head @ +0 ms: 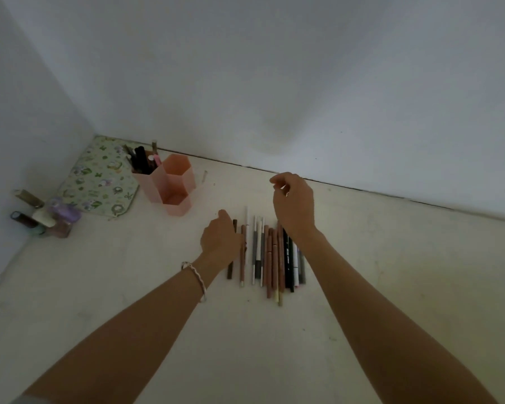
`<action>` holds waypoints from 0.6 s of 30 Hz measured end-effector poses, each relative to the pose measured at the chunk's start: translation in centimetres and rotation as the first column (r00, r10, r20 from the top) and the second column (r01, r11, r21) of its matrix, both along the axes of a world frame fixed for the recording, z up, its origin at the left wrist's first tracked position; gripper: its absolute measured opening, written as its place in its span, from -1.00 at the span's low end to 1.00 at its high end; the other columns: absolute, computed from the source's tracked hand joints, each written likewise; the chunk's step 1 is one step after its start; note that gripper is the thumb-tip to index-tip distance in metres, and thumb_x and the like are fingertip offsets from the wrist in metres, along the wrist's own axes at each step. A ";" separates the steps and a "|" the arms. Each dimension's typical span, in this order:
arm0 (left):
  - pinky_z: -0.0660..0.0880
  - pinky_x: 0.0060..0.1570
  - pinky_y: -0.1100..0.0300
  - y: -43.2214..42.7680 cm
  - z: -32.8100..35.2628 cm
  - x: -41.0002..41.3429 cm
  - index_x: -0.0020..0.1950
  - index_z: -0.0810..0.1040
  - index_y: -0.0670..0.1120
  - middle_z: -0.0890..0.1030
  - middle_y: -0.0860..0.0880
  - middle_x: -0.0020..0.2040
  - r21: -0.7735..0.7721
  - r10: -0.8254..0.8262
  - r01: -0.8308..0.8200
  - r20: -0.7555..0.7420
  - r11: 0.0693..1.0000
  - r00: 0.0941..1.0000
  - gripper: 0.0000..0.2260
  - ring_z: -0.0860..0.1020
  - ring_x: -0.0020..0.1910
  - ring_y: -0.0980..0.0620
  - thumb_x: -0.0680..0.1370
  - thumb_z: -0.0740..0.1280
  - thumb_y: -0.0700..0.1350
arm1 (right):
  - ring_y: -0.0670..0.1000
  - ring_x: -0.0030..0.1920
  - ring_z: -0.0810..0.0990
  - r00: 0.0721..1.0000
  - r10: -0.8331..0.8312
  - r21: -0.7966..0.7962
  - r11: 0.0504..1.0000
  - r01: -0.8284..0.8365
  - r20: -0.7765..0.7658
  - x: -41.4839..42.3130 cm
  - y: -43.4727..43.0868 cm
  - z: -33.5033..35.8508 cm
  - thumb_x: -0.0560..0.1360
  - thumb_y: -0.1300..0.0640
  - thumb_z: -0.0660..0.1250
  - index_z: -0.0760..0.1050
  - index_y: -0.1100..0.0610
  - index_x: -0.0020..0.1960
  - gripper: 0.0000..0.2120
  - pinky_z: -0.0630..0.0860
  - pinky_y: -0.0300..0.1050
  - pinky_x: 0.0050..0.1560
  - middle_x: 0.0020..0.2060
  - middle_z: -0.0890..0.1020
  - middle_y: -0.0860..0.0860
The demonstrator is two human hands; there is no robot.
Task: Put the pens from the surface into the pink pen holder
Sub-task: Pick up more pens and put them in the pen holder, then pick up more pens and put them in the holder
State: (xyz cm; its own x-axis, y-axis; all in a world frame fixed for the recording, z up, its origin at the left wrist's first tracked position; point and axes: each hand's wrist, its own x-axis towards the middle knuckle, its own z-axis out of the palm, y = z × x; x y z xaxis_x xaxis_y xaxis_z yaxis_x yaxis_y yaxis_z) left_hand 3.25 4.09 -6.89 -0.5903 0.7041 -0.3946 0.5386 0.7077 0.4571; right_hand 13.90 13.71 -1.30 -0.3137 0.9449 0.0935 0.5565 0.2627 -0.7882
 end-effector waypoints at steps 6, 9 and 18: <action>0.45 -0.38 0.34 1.0 4.2 -3.4 0.31 0.44 -0.12 0.56 -0.04 -0.10 0.488 0.086 -0.092 0.035 0.868 0.996 -0.64 0.51 -0.29 0.17 0.53 0.34 -0.20 | 0.03 -0.17 0.61 0.838 0.311 -0.246 0.944 -0.219 0.449 -1.6 -1.8 -2.8 0.46 0.12 0.31 0.58 0.20 -0.15 -0.84 0.56 -0.11 -0.12 -0.24 0.62 0.04; 0.56 -0.27 0.27 0.9 5.9 -4.6 0.39 0.39 -0.04 0.53 -0.01 -0.13 0.632 0.057 -0.056 0.019 0.773 0.998 -0.56 0.53 -0.24 0.13 0.53 0.35 -0.21 | 0.02 -0.29 0.52 0.684 0.325 -0.191 0.945 -0.266 0.653 -2.6 -2.7 -4.5 0.48 0.03 0.31 0.35 0.12 -0.39 -0.68 0.46 -0.14 -0.25 -0.43 0.44 -0.01; 0.63 -0.15 0.15 -0.8 8.0 -6.5 0.30 0.44 -0.02 0.54 0.10 -0.12 0.770 0.048 -0.017 -0.018 0.637 0.999 -0.63 0.58 -0.19 0.11 0.52 0.37 -0.22 | 0.01 -0.17 0.48 0.634 0.281 -0.082 0.942 -0.325 0.721 -4.9 -4.4 -6.7 0.54 0.06 0.25 0.34 0.10 -0.30 -0.73 0.41 -0.11 -0.13 -0.30 0.47 0.01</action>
State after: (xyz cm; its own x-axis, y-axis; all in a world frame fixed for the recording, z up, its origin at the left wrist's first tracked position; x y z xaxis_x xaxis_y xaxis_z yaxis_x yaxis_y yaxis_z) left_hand -3.24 3.24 1.13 -0.6204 0.7240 0.3017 0.5482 0.1251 0.8270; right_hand 8.99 9.35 -8.01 -0.5714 0.7852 -0.2388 0.8207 0.5476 -0.1631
